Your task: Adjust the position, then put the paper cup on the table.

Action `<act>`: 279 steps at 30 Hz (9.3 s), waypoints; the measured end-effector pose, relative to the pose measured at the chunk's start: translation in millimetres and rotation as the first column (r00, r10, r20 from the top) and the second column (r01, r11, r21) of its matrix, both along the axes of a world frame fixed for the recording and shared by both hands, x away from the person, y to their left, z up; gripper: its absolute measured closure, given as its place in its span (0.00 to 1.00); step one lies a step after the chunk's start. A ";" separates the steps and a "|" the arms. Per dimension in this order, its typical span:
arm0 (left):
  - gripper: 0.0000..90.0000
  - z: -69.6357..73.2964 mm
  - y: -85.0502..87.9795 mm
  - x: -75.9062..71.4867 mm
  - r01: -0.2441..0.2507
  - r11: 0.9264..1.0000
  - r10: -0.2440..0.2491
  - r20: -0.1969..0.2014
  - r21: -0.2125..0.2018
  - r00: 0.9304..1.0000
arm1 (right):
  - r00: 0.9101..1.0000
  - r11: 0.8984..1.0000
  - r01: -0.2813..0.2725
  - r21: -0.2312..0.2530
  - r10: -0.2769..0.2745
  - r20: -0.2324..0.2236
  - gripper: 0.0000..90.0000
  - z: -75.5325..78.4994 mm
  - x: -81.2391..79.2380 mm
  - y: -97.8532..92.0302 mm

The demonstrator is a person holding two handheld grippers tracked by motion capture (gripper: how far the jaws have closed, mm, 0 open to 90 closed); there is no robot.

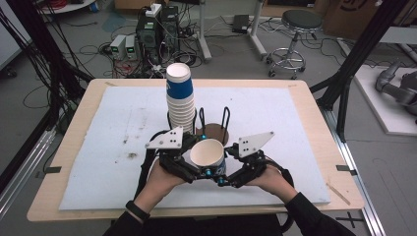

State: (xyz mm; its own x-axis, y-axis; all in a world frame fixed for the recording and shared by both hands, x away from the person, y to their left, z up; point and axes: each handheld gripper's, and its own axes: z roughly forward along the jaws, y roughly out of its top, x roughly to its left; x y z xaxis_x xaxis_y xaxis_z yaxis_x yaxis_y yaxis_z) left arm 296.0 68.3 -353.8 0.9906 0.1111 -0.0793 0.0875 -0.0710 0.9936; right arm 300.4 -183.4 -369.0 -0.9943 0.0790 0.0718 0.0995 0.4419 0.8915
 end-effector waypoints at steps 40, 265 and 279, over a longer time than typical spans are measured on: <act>0.24 11.2 -17.7 -2.5 -0.035 0.996 0.031 0.042 0.080 0.999 | 0.997 0.989 0.077 0.125 -0.075 -0.020 0.23 -5.5 -4.6 3.9; 0.17 -39.1 79.9 0.4 -0.430 0.900 0.426 0.063 0.066 0.902 | 0.943 0.901 0.301 0.311 -0.329 0.041 0.23 13.7 4.8 -77.8; 0.17 -45.4 80.9 -1.5 -0.449 0.890 0.445 0.061 0.078 0.893 | 0.919 0.886 0.356 0.297 -0.390 0.062 0.23 14.0 16.9 -89.1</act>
